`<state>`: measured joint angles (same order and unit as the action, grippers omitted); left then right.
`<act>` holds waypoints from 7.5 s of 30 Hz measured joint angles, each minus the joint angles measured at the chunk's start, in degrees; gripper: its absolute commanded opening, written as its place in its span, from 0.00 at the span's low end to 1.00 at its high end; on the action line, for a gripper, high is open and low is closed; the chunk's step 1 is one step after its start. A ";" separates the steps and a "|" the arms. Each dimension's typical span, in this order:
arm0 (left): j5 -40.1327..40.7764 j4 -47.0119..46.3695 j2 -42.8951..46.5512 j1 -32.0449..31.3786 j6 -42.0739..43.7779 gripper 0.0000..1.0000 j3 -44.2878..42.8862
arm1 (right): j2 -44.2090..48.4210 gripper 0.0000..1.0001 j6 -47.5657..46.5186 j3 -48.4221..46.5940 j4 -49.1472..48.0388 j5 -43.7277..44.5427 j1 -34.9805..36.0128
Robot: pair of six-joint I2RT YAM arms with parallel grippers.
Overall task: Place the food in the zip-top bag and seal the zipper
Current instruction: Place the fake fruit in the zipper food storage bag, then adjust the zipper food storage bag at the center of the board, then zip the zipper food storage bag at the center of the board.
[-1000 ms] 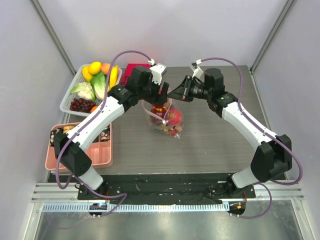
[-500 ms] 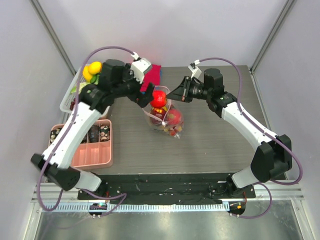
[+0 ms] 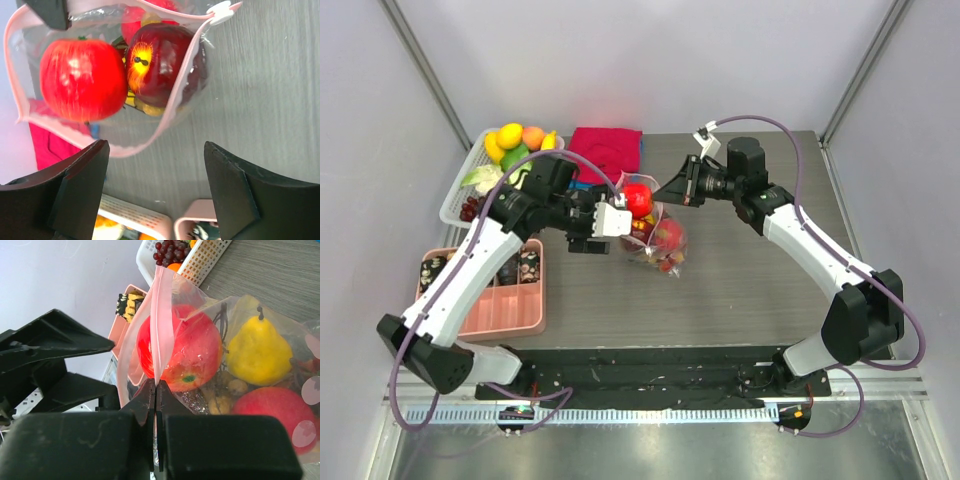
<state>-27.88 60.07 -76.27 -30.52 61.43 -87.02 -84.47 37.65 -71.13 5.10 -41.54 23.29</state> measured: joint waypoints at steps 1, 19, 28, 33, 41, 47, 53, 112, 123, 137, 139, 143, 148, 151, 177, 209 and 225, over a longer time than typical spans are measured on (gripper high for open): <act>-0.31 0.09 -1.09 0.00 1.95 0.79 -0.26 | 0.00 0.01 -0.39 -0.04 0.24 -0.02 0.13; 1.29 -1.40 -3.45 -6.67 1.09 0.00 -6.08 | -1.22 0.01 -12.28 -13.14 12.72 0.13 2.32; 4.39 -11.30 3.23 -9.79 -20.63 0.00 2.34 | -0.96 0.01 -28.09 -14.67 19.34 2.86 10.82; 7.56 -17.38 1.01 -9.79 -31.04 0.00 12.15 | -1.20 0.01 -34.95 -7.08 22.01 3.80 15.30; 8.46 -19.50 2.01 -10.27 -39.19 0.00 13.64 | -2.05 0.01 -38.45 -8.90 24.57 4.39 15.80; 11.58 -17.79 4.22 -9.68 -46.12 0.00 6.75 | -2.01 0.01 -40.85 -15.65 23.61 3.41 15.80; 13.97 -17.44 4.20 -9.64 -52.28 0.00 7.39 | -2.19 0.07 -41.31 -14.51 21.94 1.97 15.76; 14.51 -21.70 2.25 -8.33 -68.70 0.00 9.46 | 28.28 0.25 -41.40 32.39 -20.94 4.96 6.78; 13.81 -21.70 2.25 -8.33 -68.50 0.01 9.46 | 28.37 0.01 -42.21 32.00 -21.31 5.01 7.02; 0.68 -22.75 4.83 -8.15 -49.05 0.51 6.10 | 28.50 0.01 -43.43 31.69 -20.06 3.89 7.21; -1.07 -23.56 4.59 -8.52 -45.20 0.51 4.33 | 28.50 0.01 -43.63 31.47 -19.87 3.82 7.34; -4.42 -24.74 2.03 -9.75 -37.79 0.51 0.76 | 28.50 0.01 -43.80 31.15 -19.58 3.82 7.50; -6.95 -25.20 -2.95 -11.32 -33.57 0.50 -0.15 | 28.50 0.01 -43.85 30.93 -19.45 3.85 7.74; -7.69 -25.16 -5.31 -12.48 -31.98 0.50 -0.15 | 28.50 0.01 -43.85 30.73 -19.34 3.87 7.80; -8.20 -26.01 -3.50 -10.16 -29.68 0.13 4.28 | 29.90 0.01 -45.07 30.40 -16.63 6.25 8.24; -10.25 -14.05 1.27 14.27 -19.37 0.11 8.55 | 33.46 0.01 -46.66 30.42 -13.00 15.45 8.48; -13.84 -11.41 1.99 21.31 -15.89 0.52 10.36 | 33.62 0.01 -47.91 30.42 -12.72 15.52 8.46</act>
<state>-41.71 48.66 -74.28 -9.21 45.54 -76.66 -50.85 -10.26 -40.71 -7.62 -26.02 31.75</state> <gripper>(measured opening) 0.396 0.017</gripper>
